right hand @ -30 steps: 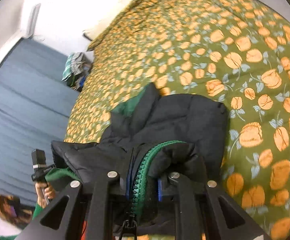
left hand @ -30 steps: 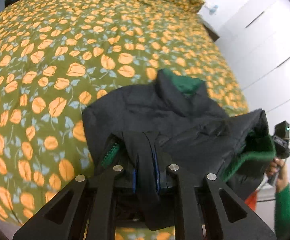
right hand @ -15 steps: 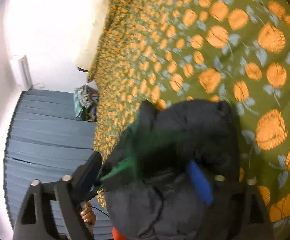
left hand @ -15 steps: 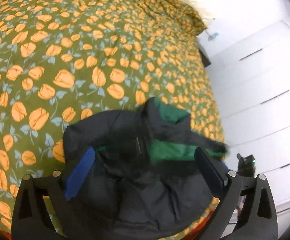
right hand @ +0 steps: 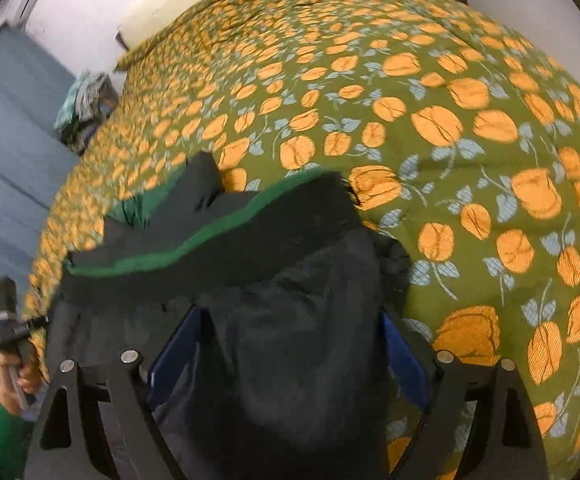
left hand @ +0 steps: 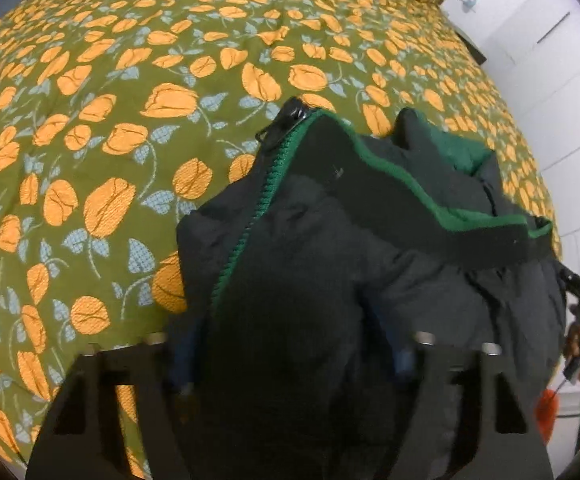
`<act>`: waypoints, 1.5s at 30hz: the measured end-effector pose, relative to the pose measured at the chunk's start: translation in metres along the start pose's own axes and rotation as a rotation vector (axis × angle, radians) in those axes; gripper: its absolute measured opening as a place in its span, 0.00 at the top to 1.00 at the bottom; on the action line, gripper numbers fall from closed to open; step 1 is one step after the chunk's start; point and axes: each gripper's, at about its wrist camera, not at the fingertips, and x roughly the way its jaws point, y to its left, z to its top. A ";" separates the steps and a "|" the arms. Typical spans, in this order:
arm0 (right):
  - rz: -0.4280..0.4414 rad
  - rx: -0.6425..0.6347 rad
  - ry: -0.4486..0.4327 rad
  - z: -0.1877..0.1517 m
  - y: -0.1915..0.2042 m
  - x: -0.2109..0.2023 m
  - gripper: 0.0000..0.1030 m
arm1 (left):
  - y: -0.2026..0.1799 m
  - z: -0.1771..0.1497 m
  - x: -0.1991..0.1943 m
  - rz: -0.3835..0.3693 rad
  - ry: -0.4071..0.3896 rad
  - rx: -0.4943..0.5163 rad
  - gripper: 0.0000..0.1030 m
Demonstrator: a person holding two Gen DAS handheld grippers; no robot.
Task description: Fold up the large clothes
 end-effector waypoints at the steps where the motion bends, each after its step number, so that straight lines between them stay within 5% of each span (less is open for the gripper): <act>1: -0.034 -0.047 0.003 0.000 0.008 -0.001 0.27 | -0.004 -0.001 -0.003 0.021 -0.012 0.008 0.61; 3: -0.112 -0.128 -0.004 0.001 0.024 -0.006 0.69 | -0.013 0.000 -0.016 0.073 -0.053 0.034 0.76; 6: -0.201 -0.227 -0.063 0.004 0.049 -0.024 0.80 | -0.029 0.004 -0.049 0.100 -0.164 0.090 0.84; 9: -0.251 -0.296 -0.199 0.016 0.071 -0.054 0.81 | -0.047 0.012 -0.076 0.133 -0.299 0.145 0.84; 13: -0.283 -0.294 -0.332 0.036 0.086 -0.071 0.81 | -0.056 0.027 -0.062 0.231 -0.396 0.155 0.84; 17: -0.310 -0.240 -0.298 0.045 0.073 -0.034 0.81 | -0.038 0.033 -0.009 0.279 -0.346 0.084 0.81; 21: -0.294 -0.121 -0.193 0.033 0.037 0.021 0.81 | -0.009 0.023 0.034 0.275 -0.318 0.009 0.62; 25: -0.283 -0.123 -0.203 0.013 0.019 0.051 0.77 | 0.002 0.013 0.049 0.224 -0.349 -0.013 0.50; 45: -0.199 -0.052 -0.291 -0.001 -0.002 0.077 0.76 | 0.013 0.006 0.074 0.105 -0.392 -0.067 0.46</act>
